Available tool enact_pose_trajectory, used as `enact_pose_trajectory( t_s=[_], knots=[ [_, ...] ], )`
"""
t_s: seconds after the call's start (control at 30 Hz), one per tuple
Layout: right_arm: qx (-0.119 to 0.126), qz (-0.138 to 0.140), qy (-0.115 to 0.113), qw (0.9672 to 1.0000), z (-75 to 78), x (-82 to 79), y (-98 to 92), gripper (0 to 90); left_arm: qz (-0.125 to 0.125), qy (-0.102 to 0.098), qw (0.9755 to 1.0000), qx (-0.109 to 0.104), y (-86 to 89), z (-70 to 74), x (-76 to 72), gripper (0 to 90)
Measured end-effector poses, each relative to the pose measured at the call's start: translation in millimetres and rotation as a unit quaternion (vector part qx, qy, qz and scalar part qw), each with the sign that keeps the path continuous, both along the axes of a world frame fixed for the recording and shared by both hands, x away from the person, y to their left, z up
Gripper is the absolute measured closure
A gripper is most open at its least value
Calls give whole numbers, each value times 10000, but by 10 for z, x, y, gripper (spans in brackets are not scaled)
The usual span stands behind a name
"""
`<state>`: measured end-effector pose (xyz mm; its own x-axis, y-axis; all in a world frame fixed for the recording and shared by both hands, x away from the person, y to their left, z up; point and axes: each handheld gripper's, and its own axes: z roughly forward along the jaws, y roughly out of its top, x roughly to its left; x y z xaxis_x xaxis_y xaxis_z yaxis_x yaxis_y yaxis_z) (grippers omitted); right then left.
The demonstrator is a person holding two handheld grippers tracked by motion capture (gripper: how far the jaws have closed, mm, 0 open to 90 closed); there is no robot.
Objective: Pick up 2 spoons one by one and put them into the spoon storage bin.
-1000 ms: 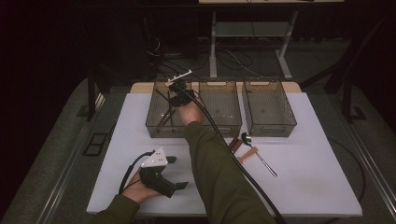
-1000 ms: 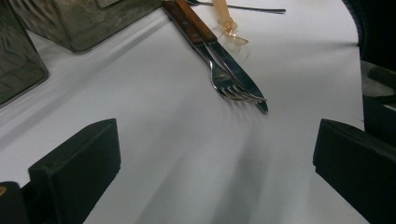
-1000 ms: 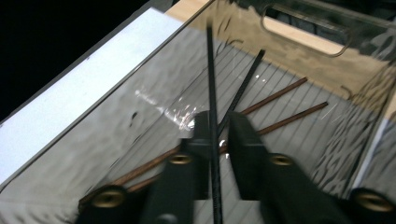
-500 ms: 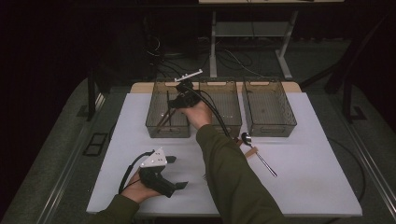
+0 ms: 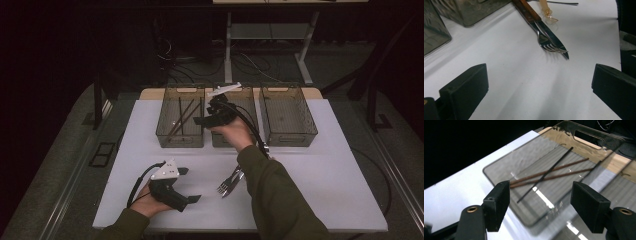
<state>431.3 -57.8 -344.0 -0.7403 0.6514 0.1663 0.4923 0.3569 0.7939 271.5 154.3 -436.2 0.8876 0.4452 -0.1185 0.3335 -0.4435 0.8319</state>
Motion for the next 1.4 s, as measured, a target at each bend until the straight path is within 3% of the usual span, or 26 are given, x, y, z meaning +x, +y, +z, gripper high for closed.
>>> enact_pose_trajectory(
  t_s=[0.1,0.4,1.1,1.4],
  knots=[
    [-87,-10,-115,9999,-18,-87,-147,299,10,4,10000,-5,-2,-4,6,0],
    [18,-103,-230,9997,-93,-275,-531,296,82,77,9999,-35,5,-9,2,0],
    [406,-65,-233,9989,-244,-758,-1234,257,36,41,10000,79,10,-17,13,0],
    [249,-82,-241,9994,-375,-975,-1587,253,81,47,9999,129,4,-28,20,0]
  ],
)
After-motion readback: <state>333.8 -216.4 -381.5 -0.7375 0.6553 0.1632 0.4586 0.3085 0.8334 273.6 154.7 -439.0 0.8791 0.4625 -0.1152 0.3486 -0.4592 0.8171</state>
